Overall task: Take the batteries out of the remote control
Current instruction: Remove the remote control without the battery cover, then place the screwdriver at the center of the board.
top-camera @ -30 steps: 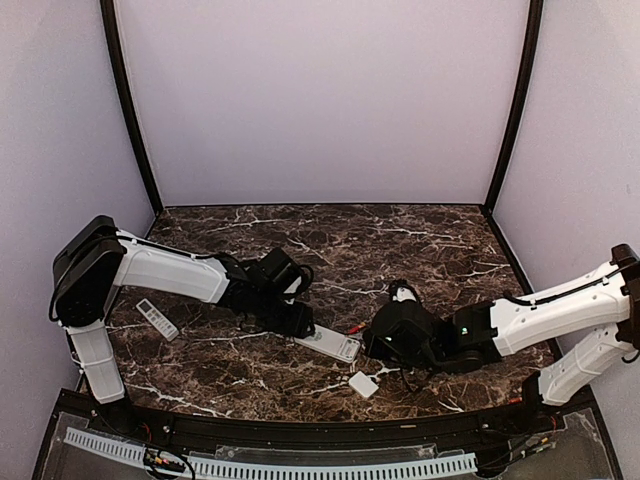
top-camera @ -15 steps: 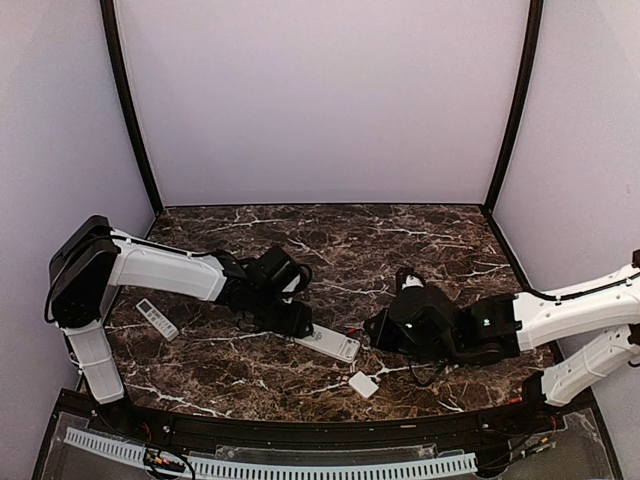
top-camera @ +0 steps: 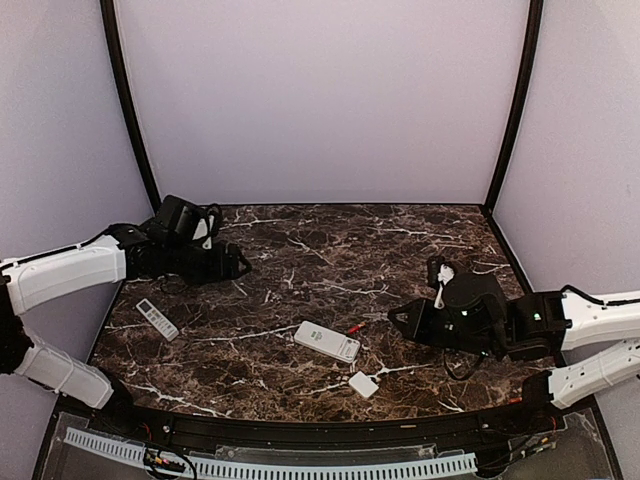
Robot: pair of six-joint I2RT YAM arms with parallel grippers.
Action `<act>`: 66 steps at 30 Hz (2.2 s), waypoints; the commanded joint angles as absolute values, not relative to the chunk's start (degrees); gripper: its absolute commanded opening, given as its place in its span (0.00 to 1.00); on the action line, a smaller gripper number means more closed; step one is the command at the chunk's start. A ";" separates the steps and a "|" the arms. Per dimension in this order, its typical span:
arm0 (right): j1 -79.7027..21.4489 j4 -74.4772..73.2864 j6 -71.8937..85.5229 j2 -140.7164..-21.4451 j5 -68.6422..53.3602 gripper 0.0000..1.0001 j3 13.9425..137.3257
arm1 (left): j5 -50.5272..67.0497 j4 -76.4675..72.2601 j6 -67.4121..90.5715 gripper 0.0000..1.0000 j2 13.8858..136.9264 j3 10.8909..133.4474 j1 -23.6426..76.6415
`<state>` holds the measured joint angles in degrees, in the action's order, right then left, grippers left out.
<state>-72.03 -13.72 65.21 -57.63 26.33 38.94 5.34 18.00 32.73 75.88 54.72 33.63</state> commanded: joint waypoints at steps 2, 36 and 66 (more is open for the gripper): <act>-71.27 -13.52 65.24 -55.65 25.78 0.00 36.26 | 7.52 25.47 32.53 0.77 68.39 46.53 18.45; -58.90 11.53 72.91 -71.87 9.89 0.27 21.88 | 14.56 24.29 33.79 0.81 59.77 35.33 -3.87; -60.52 -32.67 68.39 -73.73 23.36 0.81 37.39 | 14.20 25.82 34.90 0.80 53.55 34.85 -3.87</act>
<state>-59.72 -23.22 71.35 -71.72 20.21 34.65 14.35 23.59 35.16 55.18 34.33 -3.62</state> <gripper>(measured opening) 0.794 0.800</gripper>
